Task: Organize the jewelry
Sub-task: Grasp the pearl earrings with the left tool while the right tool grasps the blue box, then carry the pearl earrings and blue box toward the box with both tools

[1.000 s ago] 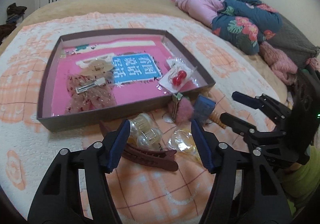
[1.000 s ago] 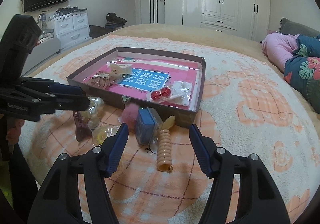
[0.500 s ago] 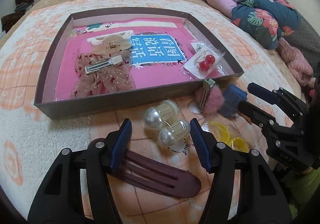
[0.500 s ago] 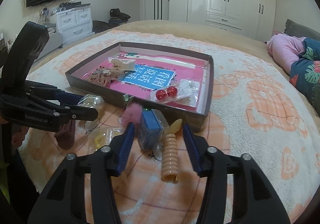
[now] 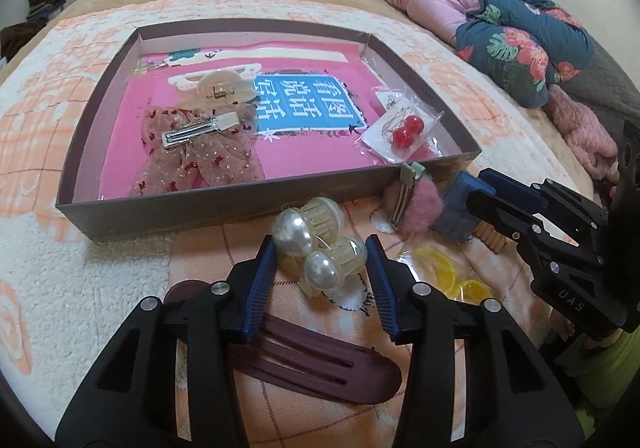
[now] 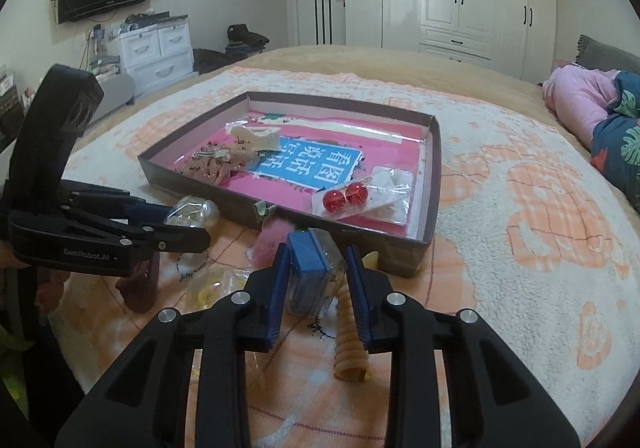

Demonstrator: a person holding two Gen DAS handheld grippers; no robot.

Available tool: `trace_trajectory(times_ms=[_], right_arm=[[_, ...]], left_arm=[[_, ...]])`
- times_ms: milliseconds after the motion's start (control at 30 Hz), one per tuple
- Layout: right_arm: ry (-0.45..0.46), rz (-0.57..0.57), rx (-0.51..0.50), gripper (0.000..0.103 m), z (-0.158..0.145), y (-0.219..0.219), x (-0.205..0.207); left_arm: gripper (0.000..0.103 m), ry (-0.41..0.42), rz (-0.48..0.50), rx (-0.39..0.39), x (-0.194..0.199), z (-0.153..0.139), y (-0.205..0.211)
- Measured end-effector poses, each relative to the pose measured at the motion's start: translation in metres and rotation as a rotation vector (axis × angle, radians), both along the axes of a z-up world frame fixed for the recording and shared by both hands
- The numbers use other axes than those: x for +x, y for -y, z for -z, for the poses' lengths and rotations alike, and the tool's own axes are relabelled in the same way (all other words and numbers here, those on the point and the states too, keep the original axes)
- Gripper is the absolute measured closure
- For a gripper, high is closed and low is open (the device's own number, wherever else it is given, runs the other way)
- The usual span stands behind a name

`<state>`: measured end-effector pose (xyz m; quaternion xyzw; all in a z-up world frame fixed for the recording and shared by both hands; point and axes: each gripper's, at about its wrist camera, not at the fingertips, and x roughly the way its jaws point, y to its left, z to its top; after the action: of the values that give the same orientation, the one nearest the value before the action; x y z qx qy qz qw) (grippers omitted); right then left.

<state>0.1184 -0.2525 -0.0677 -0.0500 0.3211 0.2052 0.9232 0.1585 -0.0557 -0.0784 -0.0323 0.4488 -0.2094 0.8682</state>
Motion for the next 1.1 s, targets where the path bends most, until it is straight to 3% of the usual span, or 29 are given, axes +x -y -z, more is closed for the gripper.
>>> trace_trajectory(times_ms=[533,1100], right_arm=[[0.03,0.082,0.013,0.076,-0.012,0.023,-0.016],[0.065,0.038,0.034,0.076,-0.035,-0.004,-0.007]], left_arm=[[0.067,0.094,0.058,-0.061,-0.022,-0.029,0.006],[0.067,0.148,-0.051,-0.095,-0.018,-0.045,-0.036]])
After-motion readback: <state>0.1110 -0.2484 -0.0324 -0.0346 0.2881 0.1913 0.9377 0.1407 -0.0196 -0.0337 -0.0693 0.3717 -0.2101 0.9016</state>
